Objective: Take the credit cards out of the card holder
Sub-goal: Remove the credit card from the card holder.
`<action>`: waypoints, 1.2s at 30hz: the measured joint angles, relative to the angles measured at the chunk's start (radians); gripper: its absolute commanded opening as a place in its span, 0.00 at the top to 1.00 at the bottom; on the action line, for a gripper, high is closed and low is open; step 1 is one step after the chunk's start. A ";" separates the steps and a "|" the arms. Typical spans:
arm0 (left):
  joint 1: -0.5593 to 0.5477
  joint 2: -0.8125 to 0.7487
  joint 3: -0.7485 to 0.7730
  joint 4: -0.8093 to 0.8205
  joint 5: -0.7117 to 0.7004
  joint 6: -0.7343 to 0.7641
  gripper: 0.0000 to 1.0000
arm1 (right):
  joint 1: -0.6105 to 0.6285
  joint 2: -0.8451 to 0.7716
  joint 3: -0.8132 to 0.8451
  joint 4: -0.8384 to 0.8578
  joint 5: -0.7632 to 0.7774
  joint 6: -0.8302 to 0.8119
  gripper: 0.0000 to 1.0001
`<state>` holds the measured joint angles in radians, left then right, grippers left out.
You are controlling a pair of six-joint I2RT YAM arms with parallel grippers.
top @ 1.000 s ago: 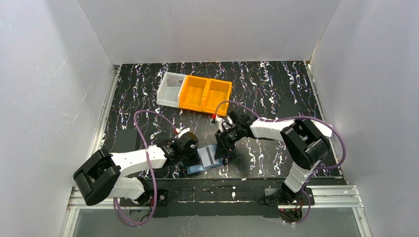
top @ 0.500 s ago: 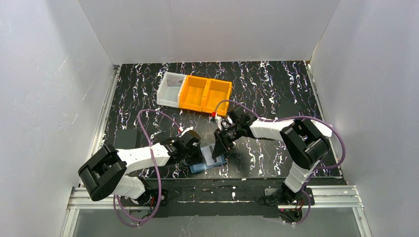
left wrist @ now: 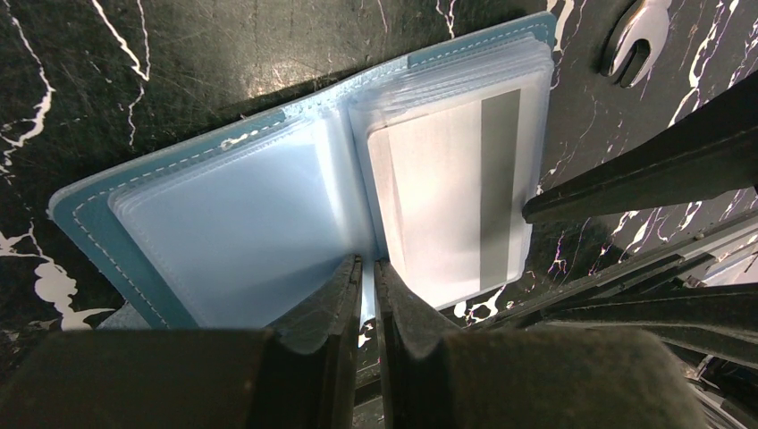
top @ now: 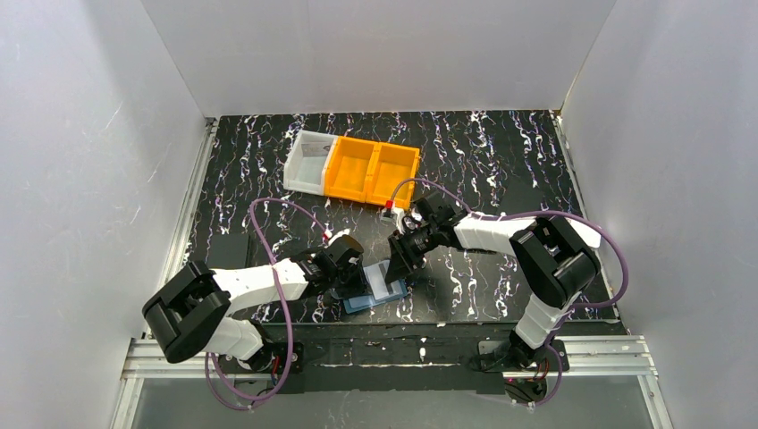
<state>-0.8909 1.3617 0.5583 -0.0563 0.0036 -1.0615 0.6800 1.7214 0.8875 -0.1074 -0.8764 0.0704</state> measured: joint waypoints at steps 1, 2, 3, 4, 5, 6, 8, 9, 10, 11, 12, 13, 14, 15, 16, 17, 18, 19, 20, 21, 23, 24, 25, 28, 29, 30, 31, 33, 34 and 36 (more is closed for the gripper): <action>0.000 0.000 0.000 0.000 0.000 0.000 0.89 | 0.000 0.000 0.000 0.000 0.002 0.000 0.52; 0.000 0.000 0.000 0.001 0.000 0.000 0.89 | 0.000 0.000 0.000 -0.001 0.004 0.000 0.51; 0.000 0.000 0.000 0.001 0.001 0.000 0.89 | 0.000 0.000 0.000 -0.002 0.006 0.000 0.50; 0.000 0.001 0.000 0.002 0.001 0.001 0.89 | 0.000 0.000 0.000 -0.002 0.007 0.000 0.50; 0.000 0.002 0.000 0.003 0.002 0.002 0.89 | 0.000 0.000 0.000 -0.003 0.010 0.000 0.50; 0.000 0.002 0.000 0.003 0.002 0.002 0.89 | 0.000 0.000 0.000 -0.004 0.010 -0.001 0.50; 0.000 0.002 0.000 0.004 0.002 0.003 0.89 | 0.000 0.000 0.000 -0.005 0.011 -0.001 0.49; 0.000 0.003 0.000 0.004 0.003 0.003 0.89 | 0.000 -0.001 0.000 -0.006 0.012 -0.002 0.48; 0.001 0.003 0.000 0.004 0.004 0.003 0.89 | 0.000 -0.003 0.000 -0.006 0.014 -0.003 0.48; 0.002 0.003 0.000 0.004 0.005 0.003 0.89 | 0.000 -0.005 0.000 -0.007 0.016 -0.004 0.48; 0.002 0.003 0.000 0.004 0.005 0.003 0.89 | -0.001 -0.008 0.000 -0.009 0.023 -0.006 0.48; 0.002 0.003 0.000 0.004 0.005 0.003 0.89 | -0.003 -0.010 0.000 -0.010 0.027 -0.008 0.48; 0.002 0.004 0.000 0.004 0.006 0.003 0.89 | -0.006 -0.011 0.000 -0.011 0.037 -0.013 0.48; 0.003 0.004 0.000 0.004 0.006 0.003 0.89 | -0.007 -0.011 0.000 -0.013 0.040 -0.015 0.47; 0.003 0.004 0.000 0.005 0.007 0.003 0.89 | -0.010 -0.011 0.000 -0.015 0.045 -0.018 0.47; 0.003 0.004 0.000 0.005 0.008 0.003 0.89 | -0.013 -0.012 0.000 -0.017 0.051 -0.022 0.47; 0.004 0.004 0.000 0.005 0.008 0.003 0.89 | -0.014 -0.011 0.000 -0.018 0.058 -0.023 0.47; 0.004 0.004 0.000 0.005 0.008 0.003 0.89 | -0.017 -0.011 -0.001 -0.018 0.063 -0.023 0.47; 0.004 0.005 0.000 0.006 0.009 0.003 0.89 | -0.018 -0.011 -0.001 -0.018 0.064 -0.024 0.47; 0.004 0.005 0.000 0.006 0.009 0.003 0.89 | -0.019 -0.012 -0.001 -0.018 0.064 -0.023 0.47; 0.004 0.005 0.000 0.007 0.010 0.003 0.89 | -0.019 -0.011 -0.001 -0.018 0.060 -0.024 0.48; 0.004 0.006 0.000 0.007 0.010 0.003 0.89 | -0.019 -0.011 -0.001 -0.018 0.054 -0.023 0.49; 0.004 0.006 0.000 0.007 0.010 0.003 0.89 | -0.019 -0.012 -0.001 -0.018 0.047 -0.023 0.49; 0.004 0.006 0.000 0.007 0.010 0.003 0.89 | -0.022 -0.012 -0.001 -0.016 0.027 -0.023 0.50; 0.004 0.006 0.000 0.007 0.010 0.003 0.89 | -0.024 -0.012 -0.002 -0.016 0.020 -0.023 0.50; 0.004 0.006 0.000 0.007 0.010 0.003 0.89 | -0.024 -0.012 -0.002 -0.015 0.014 -0.023 0.50; 0.004 0.006 0.000 0.007 0.011 0.003 0.89 | -0.025 -0.013 -0.002 -0.014 0.010 -0.023 0.50; 0.005 0.007 0.000 0.008 0.012 0.003 0.89 | -0.025 -0.018 -0.003 -0.014 0.009 -0.023 0.50; 0.005 0.008 0.001 0.009 0.012 0.003 0.89 | -0.025 -0.022 -0.006 -0.013 0.009 -0.023 0.50; 0.005 0.008 0.001 0.010 0.012 0.003 0.89 | -0.025 -0.031 -0.011 -0.013 0.003 -0.023 0.50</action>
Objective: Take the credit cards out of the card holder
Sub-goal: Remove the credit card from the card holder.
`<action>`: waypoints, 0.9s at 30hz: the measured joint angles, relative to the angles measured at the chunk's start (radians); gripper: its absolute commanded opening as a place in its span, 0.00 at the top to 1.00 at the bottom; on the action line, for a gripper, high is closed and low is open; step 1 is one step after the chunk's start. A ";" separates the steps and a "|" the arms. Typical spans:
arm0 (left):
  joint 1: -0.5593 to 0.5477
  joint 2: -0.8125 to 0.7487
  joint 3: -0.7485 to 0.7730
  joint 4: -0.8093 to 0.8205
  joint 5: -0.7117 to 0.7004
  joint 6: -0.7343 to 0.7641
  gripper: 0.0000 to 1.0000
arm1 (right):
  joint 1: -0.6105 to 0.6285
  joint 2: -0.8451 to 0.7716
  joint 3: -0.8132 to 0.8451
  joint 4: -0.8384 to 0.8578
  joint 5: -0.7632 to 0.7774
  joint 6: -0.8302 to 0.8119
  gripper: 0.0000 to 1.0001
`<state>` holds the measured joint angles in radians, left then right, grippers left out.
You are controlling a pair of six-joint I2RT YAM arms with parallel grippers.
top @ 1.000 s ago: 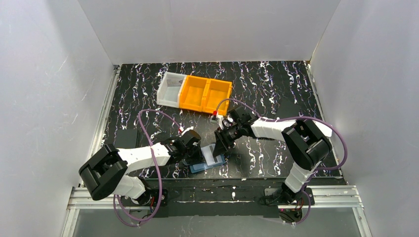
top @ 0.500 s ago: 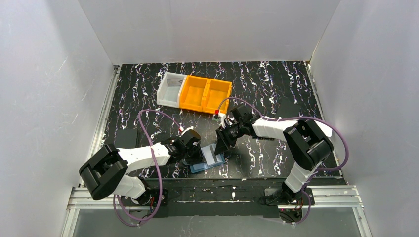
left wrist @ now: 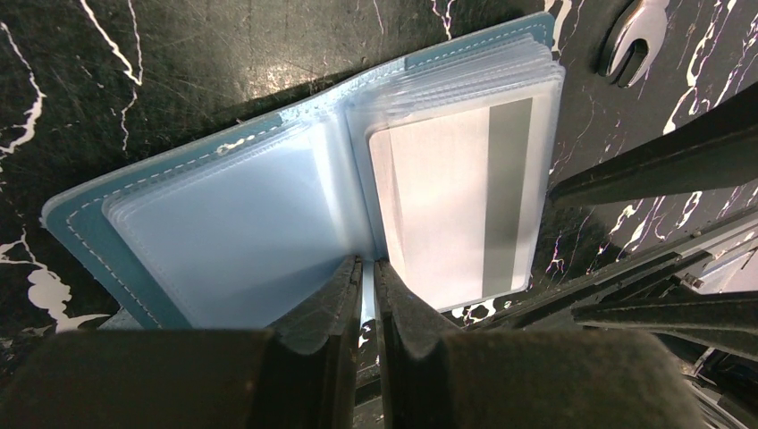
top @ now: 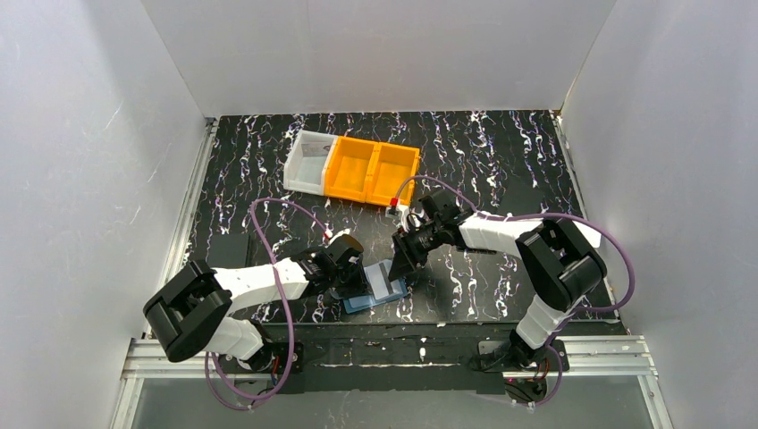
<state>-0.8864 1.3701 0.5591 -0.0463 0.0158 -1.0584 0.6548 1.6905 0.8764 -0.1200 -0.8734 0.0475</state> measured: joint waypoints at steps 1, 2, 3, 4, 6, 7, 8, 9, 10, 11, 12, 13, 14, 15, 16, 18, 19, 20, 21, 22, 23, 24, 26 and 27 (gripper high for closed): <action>0.000 0.000 0.000 0.000 0.000 0.000 0.89 | 0.000 -0.002 -0.002 0.000 -0.002 0.000 0.50; 0.000 0.000 0.000 0.000 0.000 0.000 0.89 | 0.000 -0.003 -0.003 0.000 -0.005 0.000 0.49; 0.000 0.000 0.000 0.000 0.000 0.000 0.89 | 0.000 -0.003 -0.003 0.000 -0.005 0.000 0.50; 0.000 0.000 0.000 0.000 0.000 0.000 0.89 | 0.000 -0.003 -0.003 0.000 -0.007 0.000 0.50; 0.000 0.000 0.000 0.000 0.000 0.000 0.89 | 0.000 -0.003 -0.003 0.000 -0.013 0.000 0.50; 0.000 0.000 0.000 0.000 0.000 0.000 0.89 | 0.000 -0.003 -0.003 0.000 -0.016 0.000 0.50; 0.000 0.000 0.000 0.000 0.000 0.000 0.89 | 0.000 -0.003 -0.003 0.000 -0.019 0.001 0.50; 0.000 0.001 0.001 0.000 0.000 0.000 0.89 | 0.000 -0.003 -0.004 0.001 -0.023 0.002 0.50; 0.000 0.001 0.002 0.000 0.001 0.000 0.89 | 0.000 -0.003 -0.004 0.002 -0.026 0.002 0.50; 0.000 0.002 0.002 0.000 0.000 0.000 0.89 | 0.000 -0.003 -0.005 0.004 -0.027 0.003 0.50; 0.000 0.002 0.002 0.000 0.001 0.000 0.89 | 0.000 -0.003 -0.005 0.005 -0.029 0.005 0.50; 0.000 0.003 0.003 -0.002 0.001 0.000 0.89 | 0.000 -0.002 -0.006 0.007 -0.032 0.006 0.49; 0.000 0.004 0.005 -0.004 0.001 0.000 0.89 | 0.000 -0.001 -0.007 0.011 -0.035 0.008 0.49; 0.000 0.005 0.006 -0.005 0.001 0.000 0.90 | 0.000 0.001 -0.007 0.013 -0.037 0.011 0.49; 0.000 0.005 0.006 -0.006 0.001 0.001 0.89 | 0.000 0.003 -0.007 0.014 -0.039 0.014 0.49; 0.000 0.005 0.006 -0.006 0.001 0.001 0.89 | 0.000 0.009 -0.007 0.017 -0.039 0.021 0.49; 0.000 0.005 0.007 -0.006 0.002 0.001 0.89 | 0.000 0.013 -0.007 0.018 -0.039 0.025 0.49; 0.001 0.005 0.007 -0.006 0.002 0.001 0.89 | 0.000 0.016 -0.007 0.018 -0.038 0.027 0.49; 0.001 0.005 0.007 -0.006 0.002 0.000 0.89 | 0.000 0.018 -0.007 0.018 -0.037 0.028 0.49; 0.001 0.005 0.007 -0.006 0.002 0.001 0.89 | 0.000 0.019 -0.007 0.018 -0.033 0.028 0.49; 0.001 0.006 0.007 -0.006 0.002 0.001 0.90 | 0.000 0.019 -0.007 0.018 -0.030 0.029 0.49; 0.001 0.006 0.007 -0.006 0.003 0.001 0.89 | 0.000 0.019 -0.007 0.019 -0.027 0.029 0.48; 0.001 0.006 0.007 -0.006 0.003 0.001 0.89 | 0.000 0.019 -0.007 0.019 -0.026 0.030 0.48; 0.001 0.006 0.007 -0.006 0.004 0.001 0.89 | 0.000 0.019 -0.007 0.019 -0.027 0.031 0.48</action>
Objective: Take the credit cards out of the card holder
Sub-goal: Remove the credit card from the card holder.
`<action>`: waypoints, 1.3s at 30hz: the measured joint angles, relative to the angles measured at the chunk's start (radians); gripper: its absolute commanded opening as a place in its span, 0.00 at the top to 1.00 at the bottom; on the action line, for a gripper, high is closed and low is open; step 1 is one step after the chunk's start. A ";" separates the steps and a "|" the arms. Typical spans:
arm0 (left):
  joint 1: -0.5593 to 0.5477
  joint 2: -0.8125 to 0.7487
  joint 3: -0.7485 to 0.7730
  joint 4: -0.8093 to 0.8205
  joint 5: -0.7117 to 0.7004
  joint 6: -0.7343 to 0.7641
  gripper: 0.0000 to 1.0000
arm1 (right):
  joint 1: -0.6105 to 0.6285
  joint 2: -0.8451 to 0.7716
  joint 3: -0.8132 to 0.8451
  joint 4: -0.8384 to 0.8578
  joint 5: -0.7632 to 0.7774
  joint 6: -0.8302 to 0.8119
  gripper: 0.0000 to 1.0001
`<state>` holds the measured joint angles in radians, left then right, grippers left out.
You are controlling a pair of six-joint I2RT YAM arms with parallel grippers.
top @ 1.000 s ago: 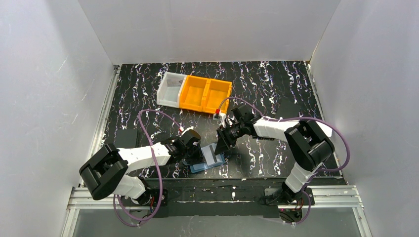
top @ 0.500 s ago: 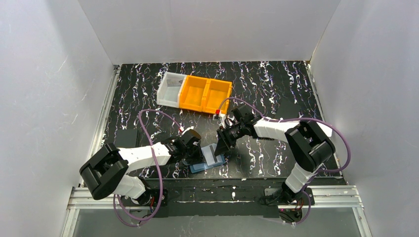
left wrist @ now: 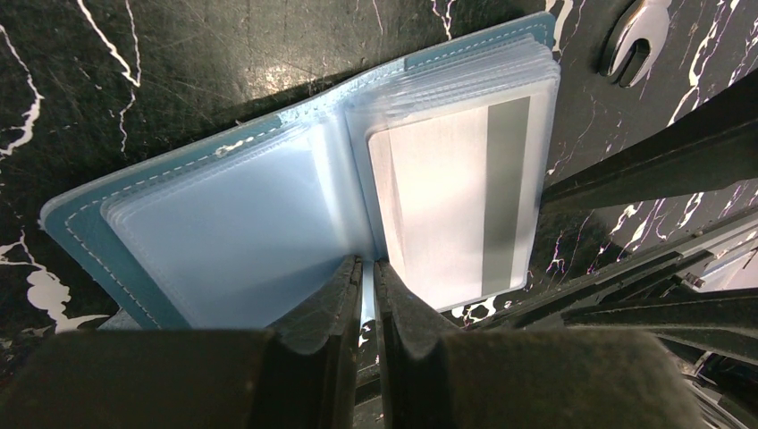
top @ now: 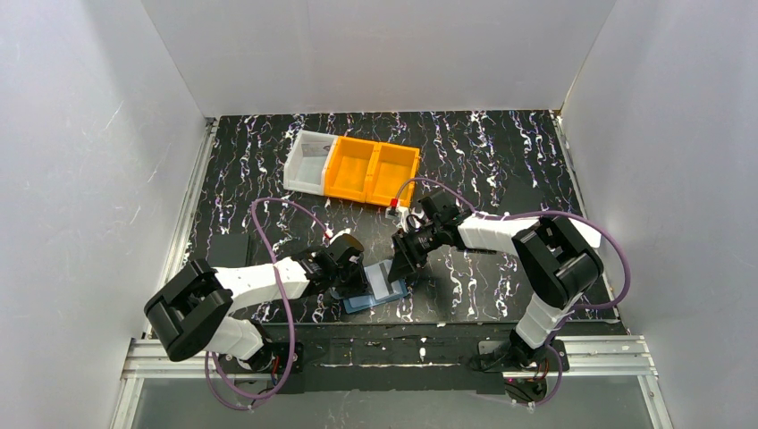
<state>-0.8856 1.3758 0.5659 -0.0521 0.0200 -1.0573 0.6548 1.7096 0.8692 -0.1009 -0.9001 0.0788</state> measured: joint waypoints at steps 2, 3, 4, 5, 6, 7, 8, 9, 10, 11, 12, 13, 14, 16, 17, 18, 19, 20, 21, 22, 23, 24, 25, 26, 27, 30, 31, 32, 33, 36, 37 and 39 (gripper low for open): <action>0.001 0.001 0.000 0.000 0.003 0.001 0.89 | 0.000 0.001 0.000 0.001 -0.005 0.003 0.49; 0.001 0.002 0.000 0.000 0.005 0.002 0.89 | 0.000 0.002 0.000 0.003 -0.013 0.005 0.49; 0.001 0.002 0.001 0.000 0.006 0.002 0.89 | 0.000 0.005 0.000 0.006 -0.023 0.009 0.49; 0.001 0.003 0.002 0.000 0.006 0.002 0.89 | 0.000 0.008 0.000 0.011 -0.034 0.016 0.49; 0.001 0.003 0.002 0.000 0.007 0.003 0.89 | -0.001 0.013 -0.002 0.020 -0.047 0.024 0.49; 0.001 0.003 0.002 0.000 0.008 0.003 0.89 | -0.001 0.016 -0.002 0.026 -0.055 0.029 0.49; 0.002 0.003 0.002 0.000 0.009 0.003 0.89 | 0.000 0.021 -0.003 0.033 -0.066 0.036 0.49; 0.002 0.003 0.002 0.000 0.011 0.003 0.89 | 0.000 0.025 -0.004 0.039 -0.075 0.043 0.49; 0.003 0.004 0.002 0.005 0.013 0.001 0.90 | 0.000 0.028 -0.007 0.048 -0.081 0.048 0.49; 0.003 0.011 0.002 0.017 0.019 0.001 0.89 | 0.000 0.032 -0.009 0.053 -0.085 0.051 0.49; 0.002 0.018 0.002 0.032 0.025 0.001 0.89 | 0.000 0.034 -0.011 0.053 -0.087 0.054 0.49; 0.002 0.022 0.002 0.041 0.029 0.000 0.89 | 0.000 0.035 -0.014 0.053 -0.086 0.057 0.49; 0.002 0.025 0.002 0.048 0.032 0.000 0.89 | 0.000 0.035 -0.015 0.052 -0.084 0.057 0.48; 0.002 0.027 0.002 0.053 0.035 -0.002 0.89 | -0.001 0.035 -0.015 0.052 -0.071 0.057 0.48; 0.002 0.027 0.002 0.054 0.035 -0.002 0.89 | -0.001 0.035 -0.015 0.052 -0.066 0.057 0.48; 0.002 0.027 0.002 0.054 0.035 -0.002 0.90 | -0.002 0.034 -0.015 0.051 -0.061 0.056 0.48; 0.002 0.027 0.002 0.055 0.035 -0.002 0.89 | -0.004 0.031 -0.015 0.051 -0.055 0.056 0.48; 0.002 0.027 0.002 0.055 0.035 -0.002 0.89 | -0.008 0.024 -0.015 0.051 -0.045 0.056 0.48; 0.002 0.027 0.002 0.055 0.035 -0.002 0.89 | -0.012 0.018 -0.015 0.051 -0.037 0.054 0.48; 0.002 0.027 0.002 0.055 0.035 -0.002 0.89 | -0.019 0.006 -0.016 0.051 -0.023 0.052 0.48; 0.002 0.028 0.002 0.055 0.035 -0.002 0.89 | -0.027 -0.005 -0.017 0.050 -0.008 0.051 0.48; 0.002 0.029 0.002 0.056 0.036 -0.002 0.89 | -0.033 -0.014 -0.019 0.052 0.006 0.049 0.48; 0.002 0.029 0.002 0.056 0.037 -0.002 0.89 | -0.039 -0.023 -0.023 0.055 0.021 0.048 0.48; 0.002 0.030 0.002 0.058 0.037 -0.002 0.89 | -0.044 -0.029 -0.027 0.055 0.033 0.048 0.48; 0.002 0.031 0.002 0.062 0.038 -0.003 0.89 | -0.049 -0.030 -0.031 0.055 0.042 0.048 0.48; 0.001 0.043 0.002 0.083 0.045 -0.006 0.89 | -0.054 -0.029 -0.036 0.050 0.053 0.049 0.48; 0.001 0.043 0.002 0.083 0.046 -0.006 0.89 | -0.054 -0.027 -0.036 0.051 0.052 0.049 0.48; 0.001 0.043 0.002 0.083 0.047 -0.007 0.89 | -0.055 -0.026 -0.036 0.051 0.050 0.049 0.48; 0.001 0.043 0.002 0.083 0.047 -0.007 0.89 | -0.055 -0.025 -0.036 0.051 0.048 0.049 0.48; 0.001 0.043 0.002 0.083 0.047 -0.008 0.89 | -0.058 -0.020 -0.036 0.053 0.035 0.050 0.49; 0.001 0.043 0.002 0.083 0.047 -0.009 0.89 | -0.059 -0.019 -0.036 0.054 0.031 0.050 0.49; 0.001 0.043 0.002 0.084 0.047 -0.009 0.89 | -0.059 -0.018 -0.036 0.056 0.024 0.050 0.50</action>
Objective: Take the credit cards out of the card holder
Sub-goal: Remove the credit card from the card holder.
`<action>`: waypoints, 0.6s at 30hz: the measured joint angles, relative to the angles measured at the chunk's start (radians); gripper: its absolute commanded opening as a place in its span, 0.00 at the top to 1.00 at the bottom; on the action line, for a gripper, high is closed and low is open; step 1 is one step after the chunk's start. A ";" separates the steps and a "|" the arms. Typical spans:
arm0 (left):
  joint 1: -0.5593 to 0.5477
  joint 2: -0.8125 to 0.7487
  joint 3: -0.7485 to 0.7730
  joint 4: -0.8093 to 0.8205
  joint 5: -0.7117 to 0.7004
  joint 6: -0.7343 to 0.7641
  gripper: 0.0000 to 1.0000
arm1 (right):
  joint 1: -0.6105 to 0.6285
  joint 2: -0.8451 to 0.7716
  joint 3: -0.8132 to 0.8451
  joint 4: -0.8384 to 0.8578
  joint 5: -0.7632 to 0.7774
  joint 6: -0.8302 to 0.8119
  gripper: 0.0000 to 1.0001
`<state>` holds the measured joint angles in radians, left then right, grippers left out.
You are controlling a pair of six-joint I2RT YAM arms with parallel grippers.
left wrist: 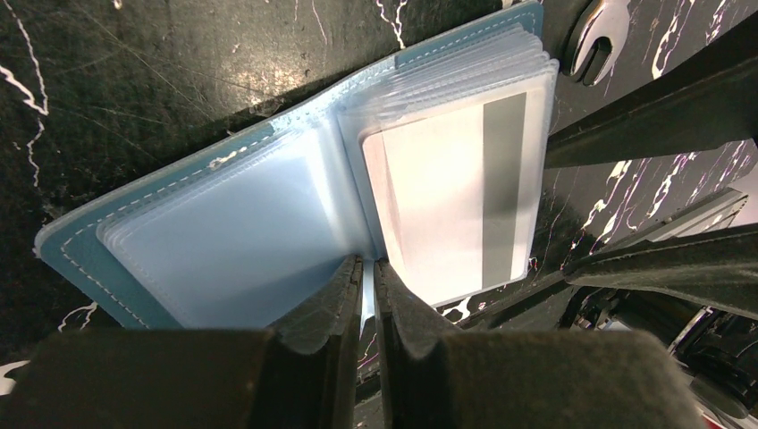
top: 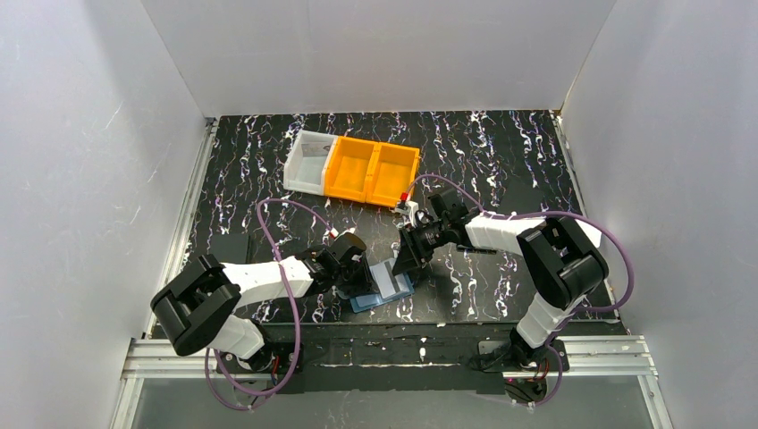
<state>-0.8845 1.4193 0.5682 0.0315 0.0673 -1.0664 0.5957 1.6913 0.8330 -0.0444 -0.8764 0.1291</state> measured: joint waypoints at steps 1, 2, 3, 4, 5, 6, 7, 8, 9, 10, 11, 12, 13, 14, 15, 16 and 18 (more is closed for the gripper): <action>0.000 0.000 0.000 0.000 0.000 0.000 0.89 | 0.000 0.000 0.000 0.002 -0.005 0.000 0.50; 0.000 0.000 0.000 0.000 0.000 0.000 0.89 | 0.000 0.000 0.000 0.003 -0.008 0.000 0.50; 0.000 0.000 0.000 0.000 0.000 0.000 0.89 | 0.000 0.000 0.000 0.003 -0.009 0.000 0.49; 0.000 0.000 0.000 0.000 0.000 0.000 0.89 | 0.000 0.000 0.000 0.003 -0.008 -0.001 0.49; 0.000 0.000 0.000 0.000 0.000 0.000 0.89 | 0.000 0.000 0.000 -0.001 -0.005 -0.005 0.48; 0.000 0.000 0.000 0.001 0.000 0.000 0.89 | -0.001 0.000 0.001 -0.005 0.000 -0.009 0.48; 0.000 0.000 0.000 0.001 0.000 0.000 0.89 | -0.002 0.000 0.001 -0.009 0.004 -0.013 0.48; 0.000 0.000 0.000 0.001 0.000 0.000 0.89 | -0.007 0.000 0.001 -0.013 0.007 -0.017 0.48; 0.000 0.000 0.000 0.001 0.000 0.000 0.89 | -0.010 -0.001 0.001 -0.016 0.010 -0.021 0.48; 0.000 0.000 0.000 0.002 0.000 0.000 0.89 | -0.012 -0.002 0.001 -0.018 0.012 -0.024 0.48; 0.000 0.000 0.000 0.002 0.000 0.000 0.89 | -0.014 -0.005 0.001 -0.019 0.012 -0.024 0.48; 0.000 0.000 0.000 0.002 0.000 0.000 0.89 | -0.016 -0.007 0.001 -0.019 0.011 -0.024 0.48; 0.000 0.000 0.000 0.002 0.000 0.000 0.89 | -0.019 -0.010 0.001 -0.019 0.009 -0.024 0.49; 0.000 0.000 0.000 0.002 0.001 0.000 0.89 | -0.019 -0.011 0.001 -0.018 0.004 -0.024 0.49; 0.000 0.000 0.000 0.002 0.001 0.000 0.89 | -0.019 -0.011 0.001 -0.016 -0.002 -0.024 0.49; 0.000 0.000 0.000 0.002 0.001 0.000 0.89 | -0.020 -0.011 0.001 -0.016 -0.010 -0.024 0.49; 0.000 0.000 0.000 0.002 0.001 0.000 0.89 | -0.020 -0.011 0.001 -0.014 -0.025 -0.023 0.50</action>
<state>-0.8845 1.4193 0.5682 0.0330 0.0681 -1.0664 0.5758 1.6798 0.8337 -0.0589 -0.9012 0.1059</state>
